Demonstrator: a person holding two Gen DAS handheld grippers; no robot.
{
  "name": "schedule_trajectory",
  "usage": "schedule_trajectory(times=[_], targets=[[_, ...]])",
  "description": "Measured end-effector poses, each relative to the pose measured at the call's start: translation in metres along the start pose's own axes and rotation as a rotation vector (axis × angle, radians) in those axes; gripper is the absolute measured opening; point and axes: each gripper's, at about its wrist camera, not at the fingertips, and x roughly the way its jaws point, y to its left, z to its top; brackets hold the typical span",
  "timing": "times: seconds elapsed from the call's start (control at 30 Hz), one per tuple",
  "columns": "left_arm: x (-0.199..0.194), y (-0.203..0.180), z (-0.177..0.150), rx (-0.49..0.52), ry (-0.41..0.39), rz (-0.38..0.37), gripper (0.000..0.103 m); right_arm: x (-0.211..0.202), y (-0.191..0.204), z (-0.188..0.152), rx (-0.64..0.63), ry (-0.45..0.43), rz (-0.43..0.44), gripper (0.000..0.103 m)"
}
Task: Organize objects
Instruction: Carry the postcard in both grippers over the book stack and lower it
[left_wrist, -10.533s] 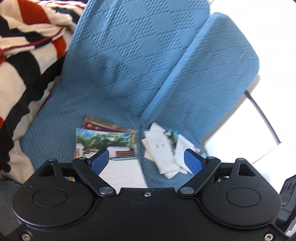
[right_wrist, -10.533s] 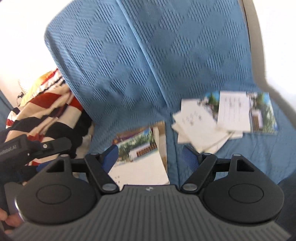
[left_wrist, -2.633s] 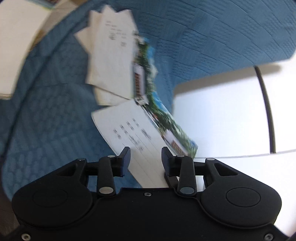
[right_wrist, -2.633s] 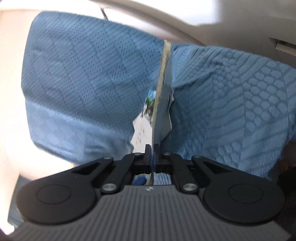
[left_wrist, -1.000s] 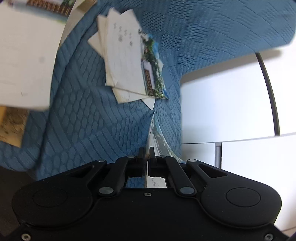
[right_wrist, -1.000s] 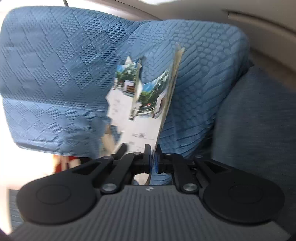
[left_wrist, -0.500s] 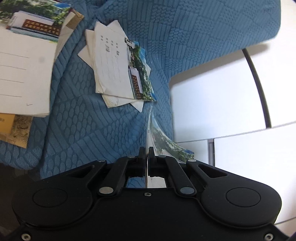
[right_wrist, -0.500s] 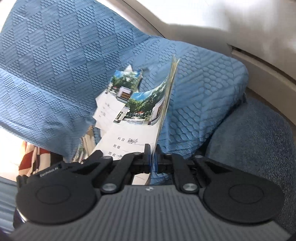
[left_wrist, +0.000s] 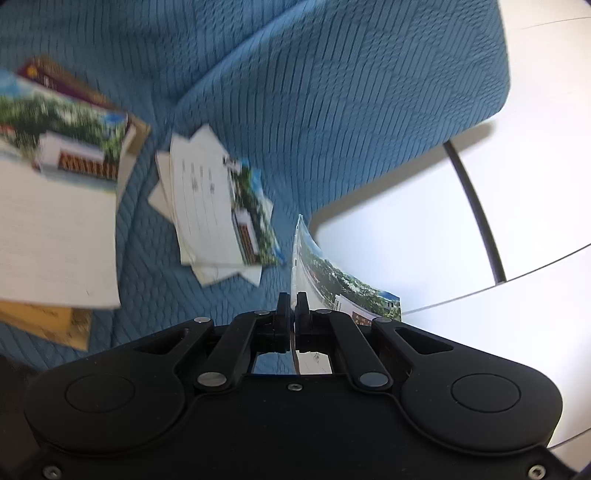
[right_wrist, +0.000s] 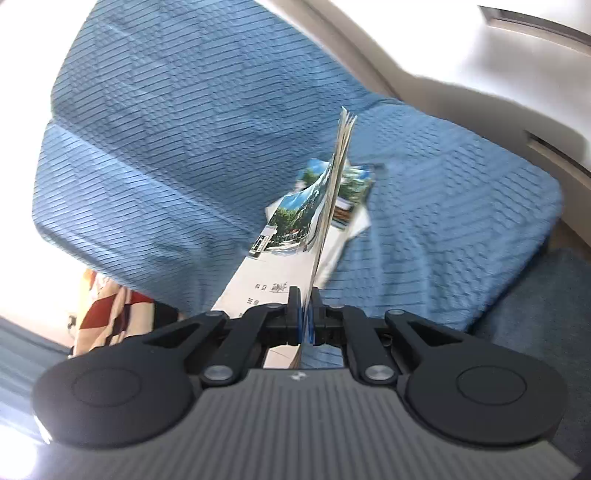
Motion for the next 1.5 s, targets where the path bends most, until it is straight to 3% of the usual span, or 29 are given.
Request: schedule_trajectory(times=[0.43,0.9,1.17,1.5], targets=[[-0.065,-0.006,0.034,0.006,-0.116,0.001,0.001,0.026,0.057,0.006,-0.082,0.056,0.095,0.007],[-0.139,0.027,0.058,0.002,-0.249,0.067,0.002,0.081,0.135,-0.009,-0.202,0.156,0.195,0.007],[-0.161,0.075,0.058,-0.052,-0.267,0.119,0.002,0.125,0.165,-0.037,-0.276,0.247,0.204,0.007],[-0.146,0.136,0.052,-0.119,-0.211,0.194,0.003,0.181,0.169,-0.070,-0.328,0.317,0.138,0.008]])
